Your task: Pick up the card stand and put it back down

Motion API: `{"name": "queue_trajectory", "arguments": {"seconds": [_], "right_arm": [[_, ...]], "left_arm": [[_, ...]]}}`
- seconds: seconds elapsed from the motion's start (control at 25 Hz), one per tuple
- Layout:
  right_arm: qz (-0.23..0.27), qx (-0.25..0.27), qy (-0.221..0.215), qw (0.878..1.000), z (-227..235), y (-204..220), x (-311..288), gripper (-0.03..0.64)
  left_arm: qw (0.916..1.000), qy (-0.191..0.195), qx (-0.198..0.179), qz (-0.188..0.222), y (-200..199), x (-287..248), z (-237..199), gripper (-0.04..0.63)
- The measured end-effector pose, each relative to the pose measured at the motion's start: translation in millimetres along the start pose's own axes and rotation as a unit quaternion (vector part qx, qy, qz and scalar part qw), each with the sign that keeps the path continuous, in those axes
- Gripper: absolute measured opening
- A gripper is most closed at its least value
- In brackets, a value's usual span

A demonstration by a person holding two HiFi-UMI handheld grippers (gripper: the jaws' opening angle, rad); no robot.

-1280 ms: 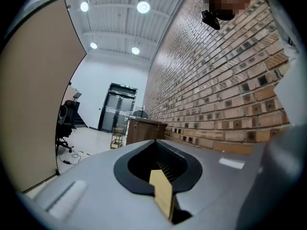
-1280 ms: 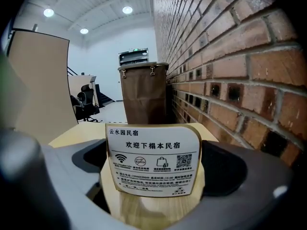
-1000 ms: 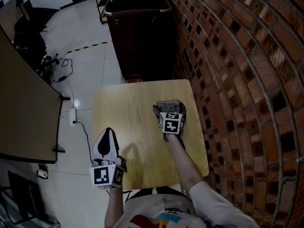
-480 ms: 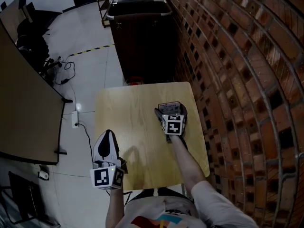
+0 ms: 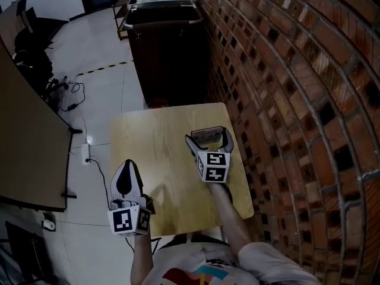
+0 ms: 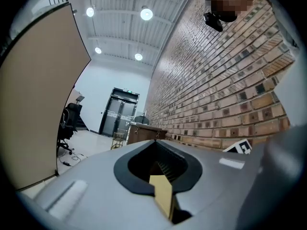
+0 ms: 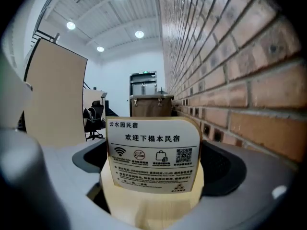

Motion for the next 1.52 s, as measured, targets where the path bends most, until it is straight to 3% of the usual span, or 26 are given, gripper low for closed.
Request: {"name": "queue_trajectory", "arguments": {"seconds": [0.24,0.44,0.96,1.4,1.52], "right_arm": [[0.109,0.002,-0.046,0.993,-50,-84,99,0.574],[0.154,0.001,-0.059,0.986,-63,-100,158,0.574],[0.148,-0.012,-0.050,0.988,-48,-93,177,0.574],[0.150,-0.007,-0.057,0.987,-54,-93,183,0.574],[0.149,-0.008,-0.054,0.987,-53,-92,183,0.574]], "left_arm": [[0.9988,0.023,-0.026,0.034,-26,2,25,0.003],[0.9960,0.056,-0.044,0.055,-39,5,49,0.003],[0.9943,0.068,-0.062,0.055,-44,19,64,0.003],[0.9945,0.055,-0.079,0.041,-45,27,58,0.005],[0.9948,0.049,-0.071,0.054,-49,30,54,0.005]]}}
Point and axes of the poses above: the fingertips, and each gripper's own axes: x backward along the fingers, z to its right, y out of its underside, the point moved 2 cm from there along x, backward along the fingers, and after that the axes turned 7 degrees about -x, right-handed, at the moved point
